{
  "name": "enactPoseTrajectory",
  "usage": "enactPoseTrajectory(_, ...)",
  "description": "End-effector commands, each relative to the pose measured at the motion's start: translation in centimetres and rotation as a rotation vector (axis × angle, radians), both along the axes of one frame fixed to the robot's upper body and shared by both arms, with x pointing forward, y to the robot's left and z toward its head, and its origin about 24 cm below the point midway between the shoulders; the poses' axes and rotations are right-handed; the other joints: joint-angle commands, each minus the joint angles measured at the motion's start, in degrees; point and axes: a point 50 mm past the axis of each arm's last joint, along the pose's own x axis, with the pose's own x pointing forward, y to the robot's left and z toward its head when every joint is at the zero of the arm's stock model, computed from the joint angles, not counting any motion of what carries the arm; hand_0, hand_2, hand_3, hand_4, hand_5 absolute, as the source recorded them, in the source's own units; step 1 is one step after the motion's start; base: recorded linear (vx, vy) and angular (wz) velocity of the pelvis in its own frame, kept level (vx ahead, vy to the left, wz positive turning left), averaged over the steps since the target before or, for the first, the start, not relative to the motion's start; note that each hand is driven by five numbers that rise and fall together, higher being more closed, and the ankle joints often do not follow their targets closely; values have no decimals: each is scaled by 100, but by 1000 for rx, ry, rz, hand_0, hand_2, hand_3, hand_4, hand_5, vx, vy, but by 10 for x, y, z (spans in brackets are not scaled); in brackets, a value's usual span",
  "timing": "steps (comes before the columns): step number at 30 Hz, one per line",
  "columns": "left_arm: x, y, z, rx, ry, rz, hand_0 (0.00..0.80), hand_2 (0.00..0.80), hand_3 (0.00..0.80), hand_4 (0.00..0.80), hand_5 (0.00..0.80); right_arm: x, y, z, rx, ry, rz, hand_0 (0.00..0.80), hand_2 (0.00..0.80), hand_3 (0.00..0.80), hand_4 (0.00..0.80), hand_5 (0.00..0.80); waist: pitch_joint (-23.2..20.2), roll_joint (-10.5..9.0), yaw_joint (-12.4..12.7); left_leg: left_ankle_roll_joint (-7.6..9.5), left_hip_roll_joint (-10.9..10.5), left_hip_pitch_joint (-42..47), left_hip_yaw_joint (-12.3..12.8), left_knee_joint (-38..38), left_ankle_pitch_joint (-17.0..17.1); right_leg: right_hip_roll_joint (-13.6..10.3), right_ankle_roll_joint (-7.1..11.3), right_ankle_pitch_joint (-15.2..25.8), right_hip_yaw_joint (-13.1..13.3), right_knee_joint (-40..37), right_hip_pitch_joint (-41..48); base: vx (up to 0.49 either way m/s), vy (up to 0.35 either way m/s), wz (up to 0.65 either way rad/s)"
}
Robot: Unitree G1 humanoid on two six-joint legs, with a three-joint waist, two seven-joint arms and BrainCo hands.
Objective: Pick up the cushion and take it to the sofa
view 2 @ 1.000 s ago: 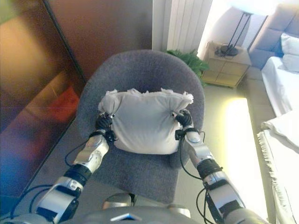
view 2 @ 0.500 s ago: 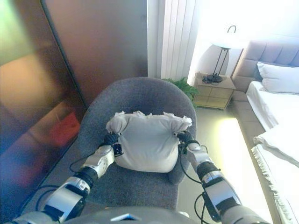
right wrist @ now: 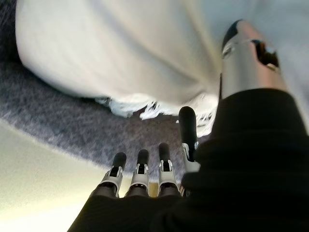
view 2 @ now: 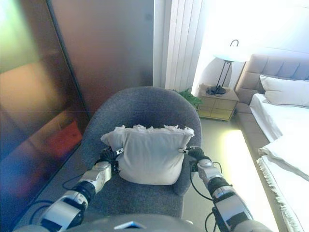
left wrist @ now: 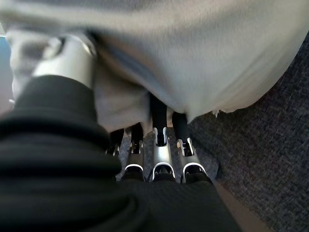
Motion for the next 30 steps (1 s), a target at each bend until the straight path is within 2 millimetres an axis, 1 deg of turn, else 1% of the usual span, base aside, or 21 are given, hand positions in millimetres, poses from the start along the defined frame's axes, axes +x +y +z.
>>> enactPoseTrajectory(1,8,-17,1,-68,-51,-11,0,0,0,0,0,21,-20,26,-54,-144,-6,0,0,0,0,0,-141,131,88,-446,493,-248,11,657,-596,-447,263,1304,-226,-327,-1168,-40,69,1)
enactPoseTrajectory(4,10,-16,3,-66,-74,-7,0,0,0,0,0,24,-28,33,-19,-187,-50,0,0,0,0,0,-94,158,59,-434,454,-328,53,725,-651,-475,256,1245,-280,-258,-1242,-38,60,3)
enactPoseTrajectory(7,10,-8,4,-54,-87,21,0,0,0,0,0,25,-38,39,-63,-204,-42,0,0,0,0,0,-41,176,20,-422,405,-394,83,801,-698,-510,254,1195,-328,-163,-1317,-17,49,1)
enactPoseTrajectory(10,11,-1,6,-54,-106,35,0,0,0,0,0,27,-51,47,-85,-234,-70,0,0,0,0,0,1,197,4,-392,368,-453,117,859,-751,-526,241,1139,-362,-89,-1386,-22,33,2)
enactPoseTrajectory(14,14,6,10,-38,-138,0,0,0,0,0,0,32,-66,60,-104,-285,-97,0,0,0,0,0,46,207,3,-375,318,-523,153,919,-802,-550,240,1093,-416,-23,-1450,0,0,0)
enactPoseTrajectory(16,15,11,12,-17,-154,-14,0,0,0,0,0,33,-76,68,-120,-313,-119,0,0,0,0,0,85,218,5,-371,294,-548,159,962,-818,-568,237,1088,-451,18,-1478,-5,20,0)
enactPoseTrajectory(20,12,37,16,0,-183,58,0,0,0,0,0,36,-110,97,-177,-381,-165,0,0,0,0,0,153,268,-30,-354,237,-604,182,1017,-849,-597,214,1034,-461,120,-1561,-14,42,0)
enactPoseTrajectory(23,11,54,22,42,-200,65,0,0,0,0,0,35,-128,112,-208,-418,-190,0,0,0,0,0,182,275,-28,-351,218,-649,216,1064,-882,-596,203,999,-484,160,-1599,-7,0,1)
enactPoseTrajectory(25,7,63,22,58,-190,68,0,0,0,0,0,33,-135,118,-227,-427,-193,0,0,0,0,0,204,279,-20,-354,207,-658,222,1093,-907,-602,197,981,-500,199,-1625,-18,-7,0)
enactPoseTrajectory(30,-11,86,16,78,-150,131,0,0,0,0,0,25,-151,126,-260,-417,-227,0,0,0,0,0,279,298,2,-365,176,-688,211,1162,-913,-613,162,965,-556,263,-1646,-32,-2,1)
